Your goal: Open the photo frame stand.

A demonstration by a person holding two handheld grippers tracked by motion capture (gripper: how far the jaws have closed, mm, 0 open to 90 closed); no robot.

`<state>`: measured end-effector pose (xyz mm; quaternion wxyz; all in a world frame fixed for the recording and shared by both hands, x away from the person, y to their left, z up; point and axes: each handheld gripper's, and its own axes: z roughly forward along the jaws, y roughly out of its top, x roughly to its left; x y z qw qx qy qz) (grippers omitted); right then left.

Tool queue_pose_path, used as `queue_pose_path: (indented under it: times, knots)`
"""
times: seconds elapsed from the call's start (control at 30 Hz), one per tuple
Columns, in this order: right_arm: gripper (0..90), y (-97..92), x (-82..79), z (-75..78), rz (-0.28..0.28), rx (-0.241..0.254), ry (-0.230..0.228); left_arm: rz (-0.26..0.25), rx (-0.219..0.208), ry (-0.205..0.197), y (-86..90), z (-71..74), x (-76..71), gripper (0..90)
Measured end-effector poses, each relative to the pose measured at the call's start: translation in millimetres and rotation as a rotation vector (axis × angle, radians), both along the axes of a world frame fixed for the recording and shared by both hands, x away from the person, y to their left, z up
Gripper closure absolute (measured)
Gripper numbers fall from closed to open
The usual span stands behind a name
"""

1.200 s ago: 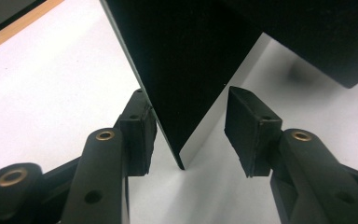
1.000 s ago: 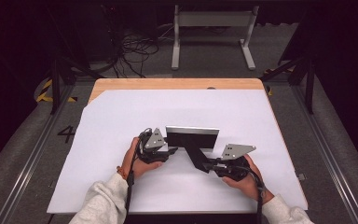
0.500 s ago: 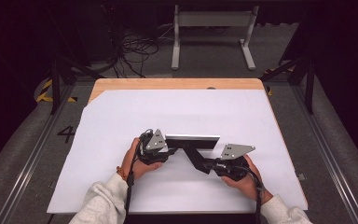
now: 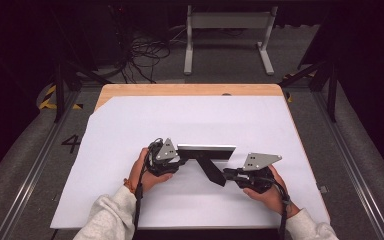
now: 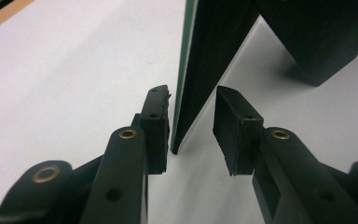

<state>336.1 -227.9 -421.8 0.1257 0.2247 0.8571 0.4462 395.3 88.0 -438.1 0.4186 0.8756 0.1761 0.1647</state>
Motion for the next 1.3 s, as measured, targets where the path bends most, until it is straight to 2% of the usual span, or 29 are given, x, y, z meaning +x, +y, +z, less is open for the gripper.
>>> queue_pose_path:
  times: [0.2, 0.33, 0.5, 0.57, 0.77, 1.0, 1.3]
  knots:
    - [84.5, -10.6, -1.9, 5.8, -0.033, 0.004, -0.029, -0.003, -0.004, 0.002, 0.7, 1.2, -1.7, 69.1]
    - [83.0, -13.9, 0.9, 6.9, -0.096, -0.027, -0.087, -0.005, -0.002, 0.013, 2.8, 1.1, -1.4, 70.3]
    - [80.2, -19.5, 5.9, 3.2, -0.192, -0.017, -0.111, -0.009, 0.002, 0.012, 6.0, 1.8, -2.2, 71.8]
    - [80.5, -20.9, 6.7, 3.6, -0.207, -0.005, -0.123, -0.011, 0.004, 0.008, 6.7, 2.7, -2.8, 72.1]
    - [79.2, -18.0, 7.4, 2.5, -0.209, 0.018, -0.128, -0.012, 0.003, -0.007, 7.6, 5.7, -5.3, 71.8]
    - [79.1, -12.8, 8.5, 1.8, -0.198, 0.023, -0.137, -0.015, 0.008, -0.011, 7.7, 6.0, -5.5, 71.8]
    - [84.5, -10.0, 13.7, 0.9, -0.249, 0.005, -0.158, -0.015, 0.008, -0.015, 8.0, 5.9, -5.5, 73.3]
